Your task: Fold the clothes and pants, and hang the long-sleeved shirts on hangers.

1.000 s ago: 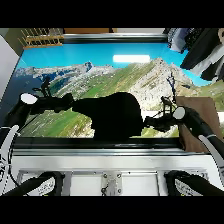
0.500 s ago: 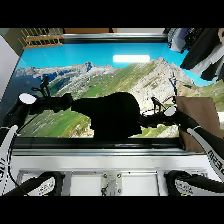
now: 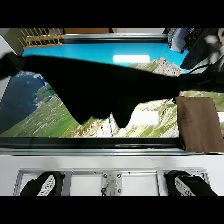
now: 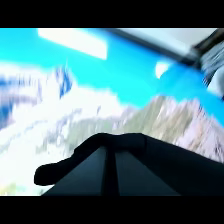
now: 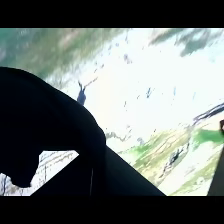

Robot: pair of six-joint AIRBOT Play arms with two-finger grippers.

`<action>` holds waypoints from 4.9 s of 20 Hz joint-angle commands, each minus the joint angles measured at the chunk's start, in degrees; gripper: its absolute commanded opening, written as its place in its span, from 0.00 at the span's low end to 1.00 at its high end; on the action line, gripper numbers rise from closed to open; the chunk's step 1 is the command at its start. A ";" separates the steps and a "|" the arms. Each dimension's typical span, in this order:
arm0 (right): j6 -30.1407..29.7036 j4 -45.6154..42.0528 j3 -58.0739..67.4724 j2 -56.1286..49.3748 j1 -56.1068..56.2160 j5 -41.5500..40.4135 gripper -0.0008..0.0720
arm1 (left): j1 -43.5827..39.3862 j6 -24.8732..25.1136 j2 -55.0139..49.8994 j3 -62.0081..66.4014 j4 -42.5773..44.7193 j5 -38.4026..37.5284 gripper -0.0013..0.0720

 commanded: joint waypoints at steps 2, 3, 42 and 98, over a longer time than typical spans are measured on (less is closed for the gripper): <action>4.11 -4.00 10.58 11.96 -1.14 0.68 0.04 | 1.40 0.07 12.31 9.51 0.79 0.04 0.04; 4.98 -4.00 10.60 13.99 -1.14 -0.81 0.04 | 1.40 0.07 14.69 10.45 0.83 0.17 0.04; 6.54 23.10 -44.74 -19.34 20.48 -22.86 0.65 | -9.79 0.17 -20.26 -17.35 3.82 -0.66 0.04; -5.27 20.39 19.39 -31.39 -4.09 -37.57 0.85 | -11.61 -1.44 -41.81 24.61 3.89 14.58 0.96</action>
